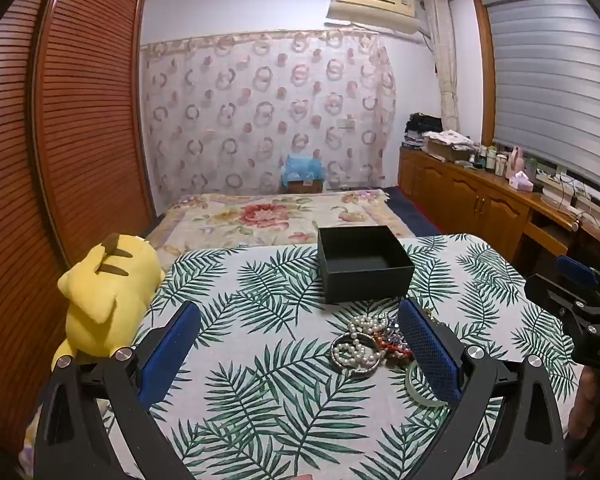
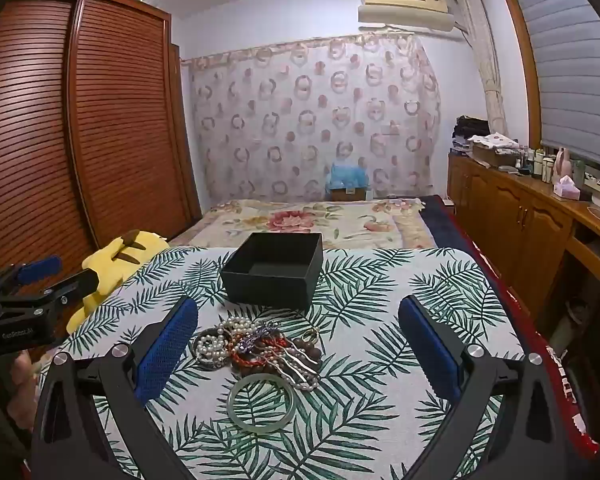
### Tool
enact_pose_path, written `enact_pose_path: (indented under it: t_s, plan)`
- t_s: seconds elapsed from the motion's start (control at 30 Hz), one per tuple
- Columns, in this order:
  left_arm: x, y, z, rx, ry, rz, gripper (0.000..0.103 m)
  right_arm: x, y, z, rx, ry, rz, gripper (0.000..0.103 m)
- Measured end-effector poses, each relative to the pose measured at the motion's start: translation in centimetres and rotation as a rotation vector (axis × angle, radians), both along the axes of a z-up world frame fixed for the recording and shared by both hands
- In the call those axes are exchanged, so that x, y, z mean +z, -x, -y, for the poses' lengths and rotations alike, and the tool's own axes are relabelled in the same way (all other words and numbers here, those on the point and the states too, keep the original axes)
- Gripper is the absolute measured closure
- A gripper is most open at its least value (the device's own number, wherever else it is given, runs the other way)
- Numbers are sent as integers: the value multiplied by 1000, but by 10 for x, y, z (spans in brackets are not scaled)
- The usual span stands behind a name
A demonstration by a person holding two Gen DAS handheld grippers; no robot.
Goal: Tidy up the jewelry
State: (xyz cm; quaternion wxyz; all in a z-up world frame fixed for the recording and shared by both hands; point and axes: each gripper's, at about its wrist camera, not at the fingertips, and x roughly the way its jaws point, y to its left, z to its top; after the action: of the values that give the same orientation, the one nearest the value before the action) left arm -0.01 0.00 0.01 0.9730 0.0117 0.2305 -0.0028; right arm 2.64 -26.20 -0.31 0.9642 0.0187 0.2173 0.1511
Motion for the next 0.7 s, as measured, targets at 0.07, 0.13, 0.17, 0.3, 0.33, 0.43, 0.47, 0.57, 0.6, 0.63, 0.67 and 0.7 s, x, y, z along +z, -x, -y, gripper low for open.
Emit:
enact_pose_path:
  t_s: [0.07, 0.13, 0.17, 0.3, 0.33, 0.43, 0.47, 0.57, 0.6, 0.63, 0.67, 0.7]
  plan:
    - [0, 0, 0, 0, -1, -1, 8, 0, 0, 0, 1, -1, 0, 2]
    - [0, 0, 0, 0, 0, -1, 8, 0, 0, 0, 0, -1, 0, 2]
    - [0, 0, 0, -1, 0, -1, 8, 0, 0, 0, 1, -2, -1, 2]
    - [0, 0, 0, 0, -2, 1, 8, -1, 0, -1, 0, -1, -2, 2]
    - [0, 0, 0, 1, -2, 0, 8, -1, 0, -1, 0, -1, -3, 2]
    - [0, 0, 0, -1, -2, 1, 8, 0, -1, 0, 0, -2, -4, 2]
    - [0, 0, 0, 0, -3, 2, 8, 0, 0, 0, 0, -1, -2, 2]
    - [0, 0, 0, -1, -2, 2, 8, 0, -1, 0, 0, -4, -5, 2]
    - [0, 0, 0, -1, -3, 3, 8, 0, 0, 0, 1, -3, -5, 2]
    - [0, 0, 0, 0, -3, 4, 8, 0, 0, 0, 1, -2, -4, 2]
    - [0, 0, 0, -1, -4, 5, 8, 0, 0, 0, 0, -3, -5, 2]
    - [0, -1, 0, -1, -3, 6, 8, 1, -1, 0, 0, -4, -5, 2]
